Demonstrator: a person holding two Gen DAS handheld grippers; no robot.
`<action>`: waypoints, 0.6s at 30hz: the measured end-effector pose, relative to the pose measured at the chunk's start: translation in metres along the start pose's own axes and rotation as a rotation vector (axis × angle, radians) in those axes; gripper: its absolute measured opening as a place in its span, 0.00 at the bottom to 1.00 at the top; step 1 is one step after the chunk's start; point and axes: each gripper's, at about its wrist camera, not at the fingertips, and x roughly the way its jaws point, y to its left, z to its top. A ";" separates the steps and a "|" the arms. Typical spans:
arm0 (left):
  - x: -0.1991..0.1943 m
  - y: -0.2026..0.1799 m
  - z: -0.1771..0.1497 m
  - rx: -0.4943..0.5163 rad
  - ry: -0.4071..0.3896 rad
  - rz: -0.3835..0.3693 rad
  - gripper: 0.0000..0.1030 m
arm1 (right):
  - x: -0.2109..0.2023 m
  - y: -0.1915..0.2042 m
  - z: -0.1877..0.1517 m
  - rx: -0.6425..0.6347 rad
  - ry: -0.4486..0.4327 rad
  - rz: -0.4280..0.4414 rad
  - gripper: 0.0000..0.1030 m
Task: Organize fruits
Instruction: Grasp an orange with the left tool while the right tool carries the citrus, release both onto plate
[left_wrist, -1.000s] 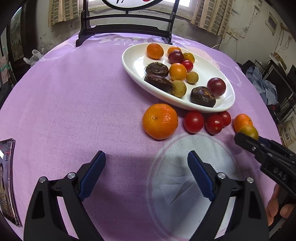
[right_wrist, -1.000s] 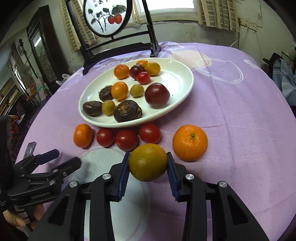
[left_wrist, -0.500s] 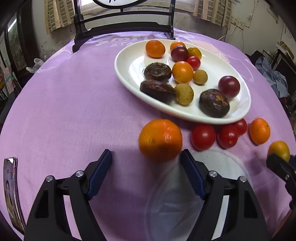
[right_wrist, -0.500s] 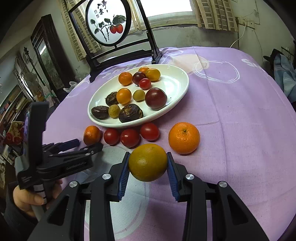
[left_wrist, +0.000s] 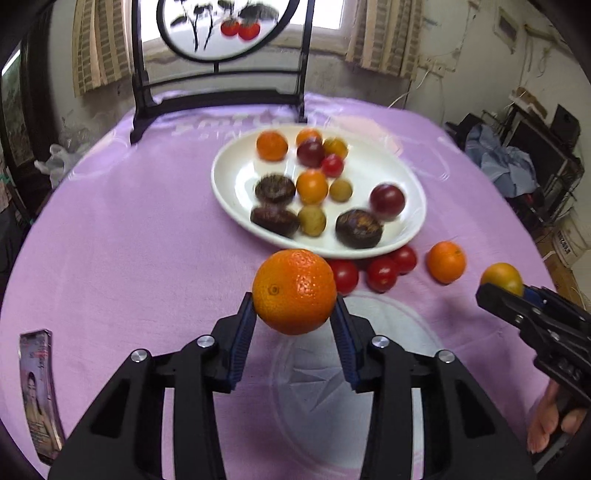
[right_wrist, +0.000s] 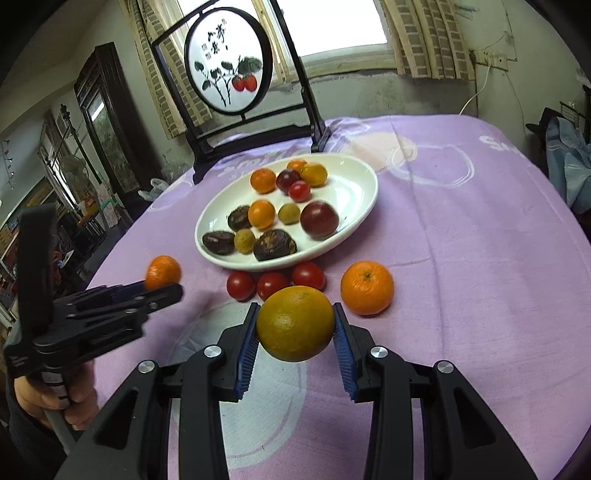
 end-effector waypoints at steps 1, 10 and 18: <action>-0.008 0.001 0.002 0.002 -0.016 -0.004 0.39 | -0.005 -0.001 0.002 0.003 -0.017 -0.006 0.38; -0.023 0.000 0.031 0.008 -0.062 -0.026 0.39 | -0.016 0.003 0.028 -0.056 -0.060 -0.046 0.38; -0.002 0.001 0.077 -0.011 -0.059 -0.034 0.39 | -0.007 0.016 0.073 -0.105 -0.098 -0.042 0.38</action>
